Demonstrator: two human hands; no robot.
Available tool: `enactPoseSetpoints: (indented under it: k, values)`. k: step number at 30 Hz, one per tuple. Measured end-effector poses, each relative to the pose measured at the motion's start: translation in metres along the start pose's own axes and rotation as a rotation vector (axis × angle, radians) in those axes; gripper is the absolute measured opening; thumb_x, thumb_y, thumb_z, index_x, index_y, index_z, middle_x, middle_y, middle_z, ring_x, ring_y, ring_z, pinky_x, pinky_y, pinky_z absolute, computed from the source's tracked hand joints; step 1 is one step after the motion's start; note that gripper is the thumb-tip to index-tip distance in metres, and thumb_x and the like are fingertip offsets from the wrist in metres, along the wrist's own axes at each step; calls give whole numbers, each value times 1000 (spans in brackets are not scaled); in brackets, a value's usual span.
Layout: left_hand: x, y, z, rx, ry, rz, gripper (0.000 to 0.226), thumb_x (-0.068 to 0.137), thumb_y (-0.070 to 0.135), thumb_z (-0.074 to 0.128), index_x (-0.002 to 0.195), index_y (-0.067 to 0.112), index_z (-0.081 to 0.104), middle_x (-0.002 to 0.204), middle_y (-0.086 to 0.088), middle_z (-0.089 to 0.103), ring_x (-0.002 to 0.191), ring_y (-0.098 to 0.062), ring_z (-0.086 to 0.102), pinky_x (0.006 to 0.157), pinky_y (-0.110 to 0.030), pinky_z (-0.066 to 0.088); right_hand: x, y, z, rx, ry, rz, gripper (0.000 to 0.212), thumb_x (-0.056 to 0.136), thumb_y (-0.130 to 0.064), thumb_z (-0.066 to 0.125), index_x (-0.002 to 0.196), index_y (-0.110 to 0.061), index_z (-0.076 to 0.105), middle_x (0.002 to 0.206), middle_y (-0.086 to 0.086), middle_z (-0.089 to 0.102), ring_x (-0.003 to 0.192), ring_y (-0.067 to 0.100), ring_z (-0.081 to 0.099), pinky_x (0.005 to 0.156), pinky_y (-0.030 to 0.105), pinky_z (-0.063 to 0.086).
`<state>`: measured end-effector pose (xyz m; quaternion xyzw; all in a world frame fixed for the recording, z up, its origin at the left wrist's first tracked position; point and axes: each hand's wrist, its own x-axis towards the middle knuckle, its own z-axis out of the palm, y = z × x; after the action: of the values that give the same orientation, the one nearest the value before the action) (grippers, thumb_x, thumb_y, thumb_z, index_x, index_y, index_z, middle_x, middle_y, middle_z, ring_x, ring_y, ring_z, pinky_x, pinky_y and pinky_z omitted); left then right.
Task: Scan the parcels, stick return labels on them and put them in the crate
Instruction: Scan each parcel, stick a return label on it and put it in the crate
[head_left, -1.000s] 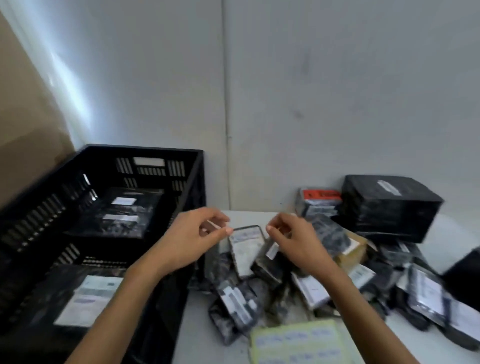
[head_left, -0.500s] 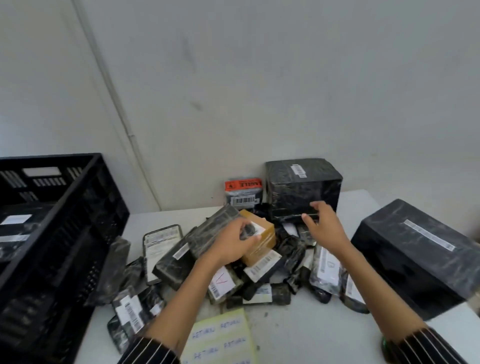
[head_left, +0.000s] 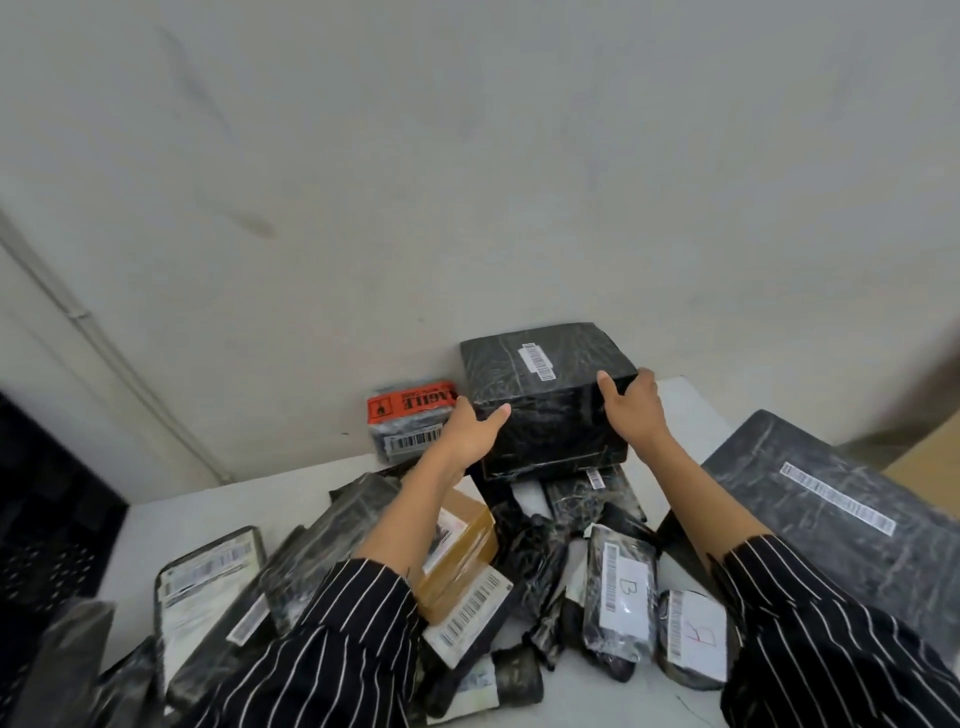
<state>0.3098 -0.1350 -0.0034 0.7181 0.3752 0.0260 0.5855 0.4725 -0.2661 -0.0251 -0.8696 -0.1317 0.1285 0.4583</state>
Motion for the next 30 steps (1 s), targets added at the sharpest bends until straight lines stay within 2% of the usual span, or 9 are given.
enactPoseSetpoints:
  k: [5, 12, 15, 17, 19, 21, 23, 27, 30]
  values:
    - [7, -10, 8, -150, 23, 18, 73, 95, 41, 49, 151, 20, 6, 156, -5, 17, 141, -25, 26, 114, -40, 27, 2, 2, 0, 107, 50, 46, 45, 94, -29, 54, 122, 1, 36, 121, 21, 53, 112, 37, 52, 95, 50, 44]
    - [-49, -19, 17, -282, 199, 122, 45, 94, 38, 52, 129, 16, 34, 132, -4, 45, 119, -18, 47, 106, -43, 39, -68, 1, -31, 282, 93, -42, 39, 95, -26, 53, 124, -8, 34, 104, 4, 55, 93, 20, 57, 81, 36, 46]
    - [-98, -18, 22, -340, 307, 186, 37, 92, 36, 55, 119, 16, 39, 113, 3, 51, 102, -11, 54, 96, -37, 47, -116, -2, -52, 361, 112, -111, 38, 95, -25, 53, 125, -13, 33, 100, -6, 52, 85, 0, 52, 78, 23, 40]
    - [-133, -20, 27, -344, 357, 202, 39, 91, 38, 56, 123, 19, 41, 111, 6, 53, 96, -5, 55, 87, -29, 49, -152, -1, -67, 428, 135, -150, 36, 94, -22, 55, 123, -17, 34, 104, -7, 50, 87, -8, 51, 73, 9, 40]
    - [-168, -28, 33, -337, 370, 213, 47, 89, 41, 57, 131, 23, 44, 118, 6, 56, 102, -9, 58, 92, -34, 50, -186, 2, -85, 494, 142, -178, 34, 94, -18, 55, 122, -20, 35, 102, -13, 50, 82, -20, 52, 65, -1, 39]
    - [-205, -36, 43, -329, 354, 236, 42, 89, 42, 58, 128, 30, 50, 121, 5, 59, 106, -14, 60, 94, -41, 51, -216, 9, -102, 547, 142, -186, 34, 94, -16, 55, 122, -21, 36, 100, -18, 51, 76, -26, 51, 62, -3, 39]
    - [-235, -41, 50, -343, 329, 261, 36, 88, 41, 59, 123, 32, 52, 118, 7, 60, 105, -10, 60, 93, -40, 51, -237, 16, -113, 566, 145, -189, 33, 94, -17, 56, 120, -23, 37, 99, -18, 53, 77, -22, 54, 63, 1, 42]
    - [-307, -58, 74, -328, 301, 233, 54, 77, 53, 58, 125, 31, 48, 127, 9, 54, 118, -11, 51, 100, -41, 45, -288, 48, -136, 580, 112, -177, 30, 93, -17, 57, 114, -27, 39, 105, -11, 58, 91, -7, 58, 73, 8, 44]
    - [-352, -82, 93, -368, 271, 184, 53, 71, 54, 61, 115, 28, 49, 120, 10, 58, 116, -10, 53, 102, -43, 43, -315, 78, -146, 592, 95, -165, 26, 92, -13, 55, 111, -28, 44, 109, -3, 61, 101, 6, 59, 81, 16, 43]
